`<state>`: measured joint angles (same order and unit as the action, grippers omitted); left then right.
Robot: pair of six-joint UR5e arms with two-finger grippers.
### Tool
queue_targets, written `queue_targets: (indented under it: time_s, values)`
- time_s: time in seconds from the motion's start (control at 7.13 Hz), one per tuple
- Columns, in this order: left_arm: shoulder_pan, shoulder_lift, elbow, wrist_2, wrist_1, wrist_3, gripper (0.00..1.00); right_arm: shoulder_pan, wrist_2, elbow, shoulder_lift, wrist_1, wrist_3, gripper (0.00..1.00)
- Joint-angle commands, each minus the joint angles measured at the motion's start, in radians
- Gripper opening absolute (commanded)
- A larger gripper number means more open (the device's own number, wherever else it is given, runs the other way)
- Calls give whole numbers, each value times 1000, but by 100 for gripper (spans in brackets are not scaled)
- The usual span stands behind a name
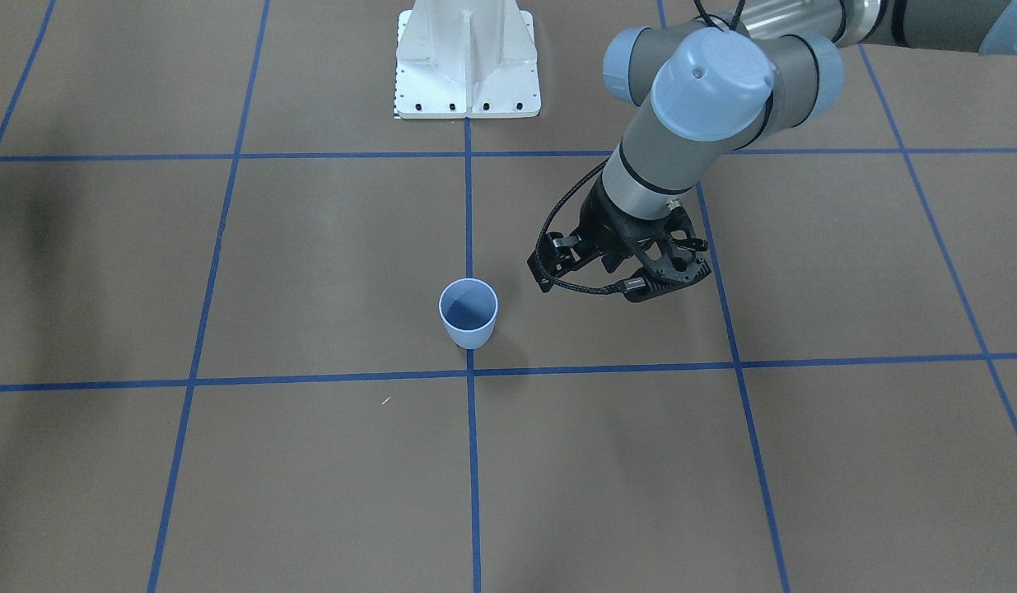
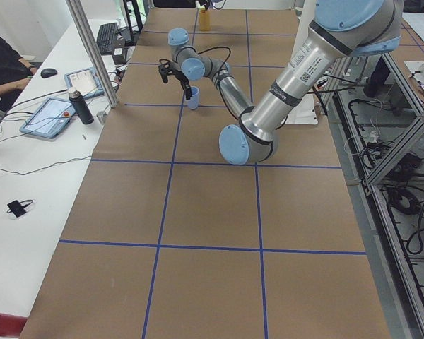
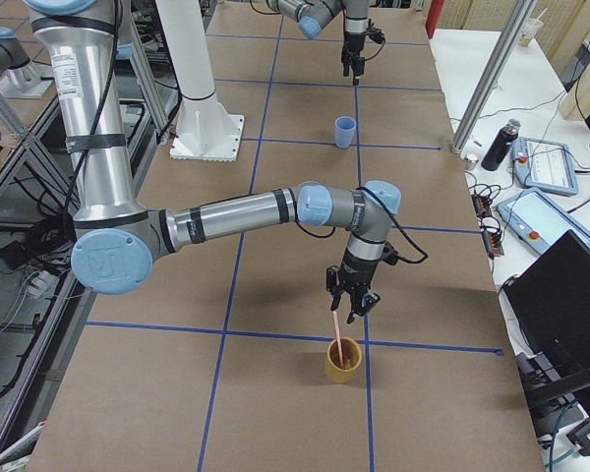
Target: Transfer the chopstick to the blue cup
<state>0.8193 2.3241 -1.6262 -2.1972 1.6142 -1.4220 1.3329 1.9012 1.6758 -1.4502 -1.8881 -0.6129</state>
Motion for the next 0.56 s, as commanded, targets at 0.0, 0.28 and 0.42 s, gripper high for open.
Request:
queue_targets:
  time_s: [0.0,0.28,0.42]
  values:
    - [0,1,-3,1,0,0,98,0,-5,-1,-21,0,-1,57]
    - [0,0,-7,1,0,0,98,0,-16,-1,-25,0,-1,42]
    - [0,0,-7,1,0,0,98,3,-19,-1,-27,0,-2,37]
